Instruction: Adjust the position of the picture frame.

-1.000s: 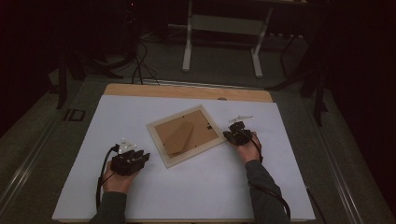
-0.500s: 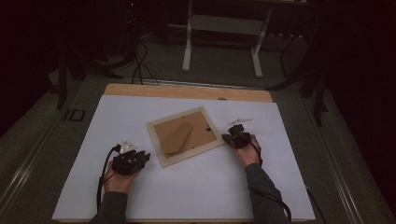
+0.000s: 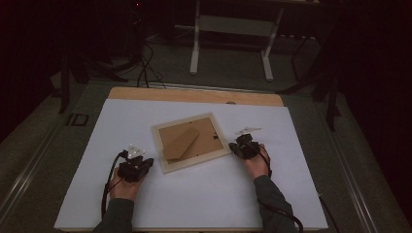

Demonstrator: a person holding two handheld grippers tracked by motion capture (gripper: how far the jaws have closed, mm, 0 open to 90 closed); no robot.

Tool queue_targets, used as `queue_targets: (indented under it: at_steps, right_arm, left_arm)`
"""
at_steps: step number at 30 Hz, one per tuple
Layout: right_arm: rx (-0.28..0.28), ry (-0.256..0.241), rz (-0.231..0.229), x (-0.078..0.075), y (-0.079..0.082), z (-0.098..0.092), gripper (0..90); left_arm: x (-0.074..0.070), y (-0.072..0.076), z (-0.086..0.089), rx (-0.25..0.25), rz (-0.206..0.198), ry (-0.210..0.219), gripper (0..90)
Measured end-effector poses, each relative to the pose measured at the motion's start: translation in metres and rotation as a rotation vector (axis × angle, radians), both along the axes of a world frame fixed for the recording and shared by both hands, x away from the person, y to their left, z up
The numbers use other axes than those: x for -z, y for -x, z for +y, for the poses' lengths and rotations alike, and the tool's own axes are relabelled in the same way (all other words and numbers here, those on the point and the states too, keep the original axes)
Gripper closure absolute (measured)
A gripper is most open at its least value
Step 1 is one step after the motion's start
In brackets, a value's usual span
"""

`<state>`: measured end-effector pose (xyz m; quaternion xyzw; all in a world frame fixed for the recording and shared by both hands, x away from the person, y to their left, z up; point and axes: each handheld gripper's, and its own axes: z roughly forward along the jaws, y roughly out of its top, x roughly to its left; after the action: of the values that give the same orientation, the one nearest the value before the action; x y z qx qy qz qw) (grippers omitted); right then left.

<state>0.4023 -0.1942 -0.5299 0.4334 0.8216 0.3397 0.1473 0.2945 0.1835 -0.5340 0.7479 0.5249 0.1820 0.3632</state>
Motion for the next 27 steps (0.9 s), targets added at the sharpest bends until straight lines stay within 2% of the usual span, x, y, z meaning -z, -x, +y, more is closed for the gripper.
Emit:
queue_targets:
  at_steps: [9, 13, 20, 27]
  right_arm:
    - [0.005, -0.04, -0.001, 0.003, 0.013, 0.002, 90.0]
    - [-0.006, -0.018, -0.001, 0.002, 0.016, 0.004, 90.0]
    - [-0.009, -0.016, 0.009, 0.001, 0.021, 0.007, 90.0]
    - [-0.019, 0.014, -0.007, 0.001, 0.027, 0.011, 90.0]
  left_arm:
    - [0.003, -0.003, -0.002, -0.032, 0.002, -0.002, 89.9]
    - [0.005, -0.005, -0.003, -0.043, 0.008, 0.0, 89.7]
    - [0.007, -0.008, -0.003, -0.039, 0.017, 0.01, 89.4]
    - [0.007, -0.009, -0.001, -0.042, 0.021, 0.015, 88.8]
